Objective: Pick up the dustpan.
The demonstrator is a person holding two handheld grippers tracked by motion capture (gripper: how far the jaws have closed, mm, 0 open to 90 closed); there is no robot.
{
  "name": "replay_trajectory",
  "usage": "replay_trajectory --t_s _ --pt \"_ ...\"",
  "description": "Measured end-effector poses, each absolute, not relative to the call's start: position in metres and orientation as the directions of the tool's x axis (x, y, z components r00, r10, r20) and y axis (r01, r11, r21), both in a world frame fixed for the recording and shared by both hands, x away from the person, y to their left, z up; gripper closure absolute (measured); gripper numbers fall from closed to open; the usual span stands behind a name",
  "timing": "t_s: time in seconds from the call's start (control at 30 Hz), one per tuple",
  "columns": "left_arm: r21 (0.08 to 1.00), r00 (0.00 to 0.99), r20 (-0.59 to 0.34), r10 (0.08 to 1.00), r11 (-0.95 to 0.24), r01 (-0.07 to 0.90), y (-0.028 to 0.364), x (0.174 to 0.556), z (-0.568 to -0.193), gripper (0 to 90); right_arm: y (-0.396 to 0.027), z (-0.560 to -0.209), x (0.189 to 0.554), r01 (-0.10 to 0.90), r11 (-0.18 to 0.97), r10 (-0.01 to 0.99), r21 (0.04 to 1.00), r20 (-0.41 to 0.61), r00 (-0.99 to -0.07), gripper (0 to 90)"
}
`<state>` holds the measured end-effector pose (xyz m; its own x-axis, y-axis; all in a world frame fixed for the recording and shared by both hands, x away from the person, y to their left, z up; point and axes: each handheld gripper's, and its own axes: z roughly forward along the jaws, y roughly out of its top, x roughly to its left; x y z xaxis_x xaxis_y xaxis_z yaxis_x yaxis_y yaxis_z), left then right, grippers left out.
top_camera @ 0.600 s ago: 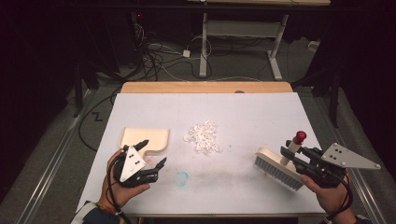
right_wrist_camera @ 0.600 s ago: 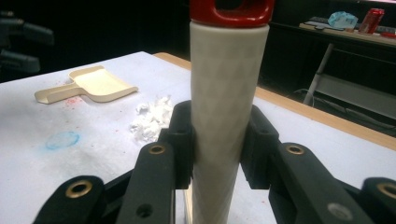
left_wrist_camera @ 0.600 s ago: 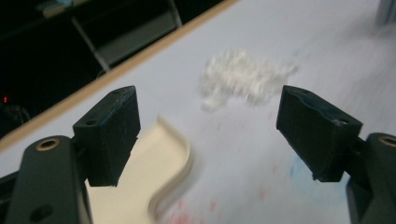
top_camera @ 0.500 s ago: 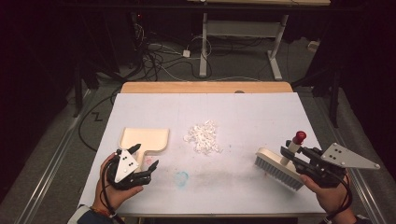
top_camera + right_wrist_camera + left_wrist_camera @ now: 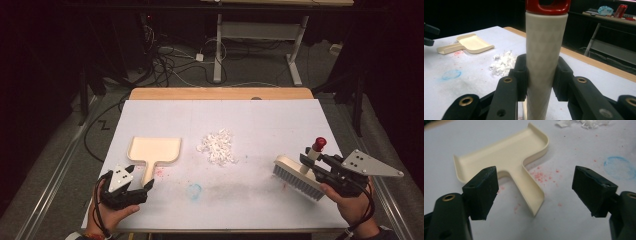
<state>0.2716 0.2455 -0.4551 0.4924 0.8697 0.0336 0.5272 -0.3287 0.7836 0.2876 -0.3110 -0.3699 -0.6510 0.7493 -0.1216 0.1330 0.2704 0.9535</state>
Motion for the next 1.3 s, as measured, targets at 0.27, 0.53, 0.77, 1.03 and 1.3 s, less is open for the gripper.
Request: replay_trajectory --t_s 0.27,0.53,0.77,1.03,1.3 --pt "0.749 0.476 0.028 0.879 -0.334 0.572 0.238 0.274 -0.462 20.1 -0.31 -0.369 0.292 0.126 0.276 0.743 0.953 -0.128 -0.656 70.1" --pt "0.719 0.475 0.076 0.877 -0.378 0.583 0.231 0.286 -0.472 20.0 -0.313 -0.368 0.292 0.126 0.259 0.753 0.958 -0.119 -0.647 70.1" --pt "0.704 0.436 0.064 0.898 -0.351 0.618 0.228 0.3 -0.476 20.4 -0.314 -0.365 0.292 0.12 0.254 0.758 0.96 -0.12 -0.64 70.1" --pt "0.668 0.354 0.029 0.935 -0.282 0.689 0.218 0.323 -0.478 26.8 -0.312 -0.366 0.293 0.129 0.262 0.759 0.956 -0.122 -0.64 70.1" --pt "0.634 0.319 -0.035 0.947 -0.225 0.739 0.219 0.341 -0.482 39.3 -0.311 -0.367 0.293 0.137 0.271 0.756 0.953 -0.122 -0.644 70.1"
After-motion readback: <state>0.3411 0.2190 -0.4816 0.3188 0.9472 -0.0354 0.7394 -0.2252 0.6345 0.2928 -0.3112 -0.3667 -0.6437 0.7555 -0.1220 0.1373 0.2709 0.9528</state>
